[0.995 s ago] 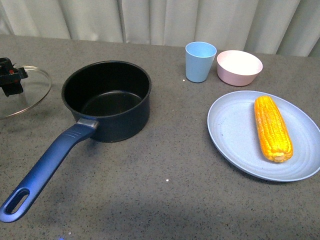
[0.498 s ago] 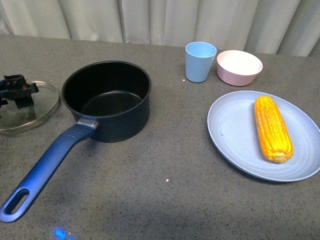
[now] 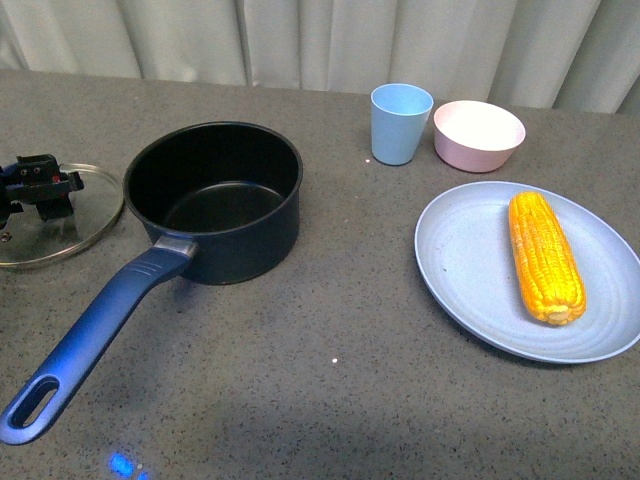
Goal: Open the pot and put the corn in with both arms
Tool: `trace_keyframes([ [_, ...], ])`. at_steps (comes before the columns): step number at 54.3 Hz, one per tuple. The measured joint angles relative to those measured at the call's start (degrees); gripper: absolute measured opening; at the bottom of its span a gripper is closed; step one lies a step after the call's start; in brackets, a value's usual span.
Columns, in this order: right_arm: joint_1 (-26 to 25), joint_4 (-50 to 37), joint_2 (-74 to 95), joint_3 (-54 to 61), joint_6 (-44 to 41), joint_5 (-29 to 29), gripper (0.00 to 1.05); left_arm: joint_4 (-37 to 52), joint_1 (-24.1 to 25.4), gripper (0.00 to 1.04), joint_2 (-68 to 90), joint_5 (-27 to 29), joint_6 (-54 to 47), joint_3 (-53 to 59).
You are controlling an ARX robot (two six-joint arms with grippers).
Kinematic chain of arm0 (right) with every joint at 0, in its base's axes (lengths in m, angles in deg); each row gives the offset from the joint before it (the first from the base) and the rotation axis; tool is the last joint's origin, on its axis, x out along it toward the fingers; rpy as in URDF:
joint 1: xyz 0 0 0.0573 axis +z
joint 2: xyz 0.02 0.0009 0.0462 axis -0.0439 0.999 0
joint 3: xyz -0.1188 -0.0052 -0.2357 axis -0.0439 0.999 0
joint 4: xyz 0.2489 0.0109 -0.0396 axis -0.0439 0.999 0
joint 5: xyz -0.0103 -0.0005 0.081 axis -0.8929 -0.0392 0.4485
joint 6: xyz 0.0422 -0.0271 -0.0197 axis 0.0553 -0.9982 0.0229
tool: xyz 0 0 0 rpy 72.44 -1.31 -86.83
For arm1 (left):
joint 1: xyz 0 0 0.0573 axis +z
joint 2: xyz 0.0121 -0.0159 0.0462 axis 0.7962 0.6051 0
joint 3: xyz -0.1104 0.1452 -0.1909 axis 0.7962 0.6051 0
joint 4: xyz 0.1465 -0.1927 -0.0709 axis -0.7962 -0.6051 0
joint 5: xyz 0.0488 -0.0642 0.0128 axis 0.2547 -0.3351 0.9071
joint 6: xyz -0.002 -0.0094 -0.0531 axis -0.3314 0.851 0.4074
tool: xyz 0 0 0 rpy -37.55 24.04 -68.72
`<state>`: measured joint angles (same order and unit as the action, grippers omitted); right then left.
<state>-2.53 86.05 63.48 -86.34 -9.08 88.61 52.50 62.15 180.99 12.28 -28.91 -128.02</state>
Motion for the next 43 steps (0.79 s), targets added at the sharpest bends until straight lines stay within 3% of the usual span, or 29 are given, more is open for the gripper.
trace_keyframes([
  [12,0.0,0.0,0.0,0.0,0.0,0.0,0.96,1.1,0.2,1.00,-0.9,-0.2,0.9,0.9],
  [31,0.0,0.0,0.0,0.0,0.0,0.0,0.96,5.4,-0.5,0.98,-23.4,5.3,1.9,13.2],
  [43,0.0,0.0,0.0,0.0,0.0,0.0,0.96,0.1,-1.0,0.98,-39.8,8.6,4.5,21.1],
])
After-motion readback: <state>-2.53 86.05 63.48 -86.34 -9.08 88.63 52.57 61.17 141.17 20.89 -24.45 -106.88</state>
